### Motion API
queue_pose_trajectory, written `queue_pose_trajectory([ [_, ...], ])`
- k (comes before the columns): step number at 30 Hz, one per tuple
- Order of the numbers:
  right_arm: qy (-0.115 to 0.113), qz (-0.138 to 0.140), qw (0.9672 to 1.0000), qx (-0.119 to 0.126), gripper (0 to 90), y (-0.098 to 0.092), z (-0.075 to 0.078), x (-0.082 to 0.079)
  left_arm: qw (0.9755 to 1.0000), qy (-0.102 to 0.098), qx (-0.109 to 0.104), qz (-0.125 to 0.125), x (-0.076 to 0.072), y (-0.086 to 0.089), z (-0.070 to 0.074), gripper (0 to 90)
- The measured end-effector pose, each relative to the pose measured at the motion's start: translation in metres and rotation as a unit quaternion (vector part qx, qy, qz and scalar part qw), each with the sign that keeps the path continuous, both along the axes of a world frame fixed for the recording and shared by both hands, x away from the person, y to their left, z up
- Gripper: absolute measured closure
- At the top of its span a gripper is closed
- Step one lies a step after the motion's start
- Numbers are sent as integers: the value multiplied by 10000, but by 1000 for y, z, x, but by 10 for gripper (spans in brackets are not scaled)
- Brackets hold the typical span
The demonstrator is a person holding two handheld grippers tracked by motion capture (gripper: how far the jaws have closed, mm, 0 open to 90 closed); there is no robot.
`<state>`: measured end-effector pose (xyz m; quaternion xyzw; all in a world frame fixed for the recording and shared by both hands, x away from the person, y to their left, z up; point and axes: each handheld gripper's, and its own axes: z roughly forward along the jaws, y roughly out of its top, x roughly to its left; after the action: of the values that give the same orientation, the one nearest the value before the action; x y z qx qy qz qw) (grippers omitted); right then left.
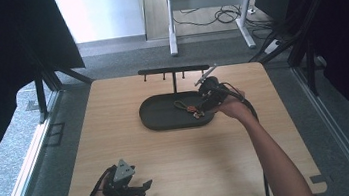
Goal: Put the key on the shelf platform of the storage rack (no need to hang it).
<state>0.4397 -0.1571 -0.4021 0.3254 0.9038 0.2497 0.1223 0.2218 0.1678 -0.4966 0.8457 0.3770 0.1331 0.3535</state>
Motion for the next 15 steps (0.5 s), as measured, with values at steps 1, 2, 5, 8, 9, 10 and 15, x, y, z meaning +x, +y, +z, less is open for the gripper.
queue_pose_trajectory([
  [1,-45,12,10000,45,512,-5,1,-3,10000,-1,9,7,0,0,0,231],
  [2,-43,-26,9999,93,509,-9,3,-7,10000,0,21,8,0,0,0,231],
  [5,-57,-58,9998,170,498,-21,6,-19,10000,-1,45,44,0,0,0,231],
  [8,-86,-49,9996,258,490,-33,6,-32,10000,10,75,51,1,0,-1,231],
  [9,-104,-32,9995,280,488,-37,5,-37,9999,13,78,63,1,0,-1,231],
  [10,-97,-36,9995,307,486,-40,4,-41,9999,21,82,57,1,-1,-2,231],
  [15,-106,-27,9988,479,482,-61,-1,-60,9999,39,135,23,1,-6,-4,231],
])
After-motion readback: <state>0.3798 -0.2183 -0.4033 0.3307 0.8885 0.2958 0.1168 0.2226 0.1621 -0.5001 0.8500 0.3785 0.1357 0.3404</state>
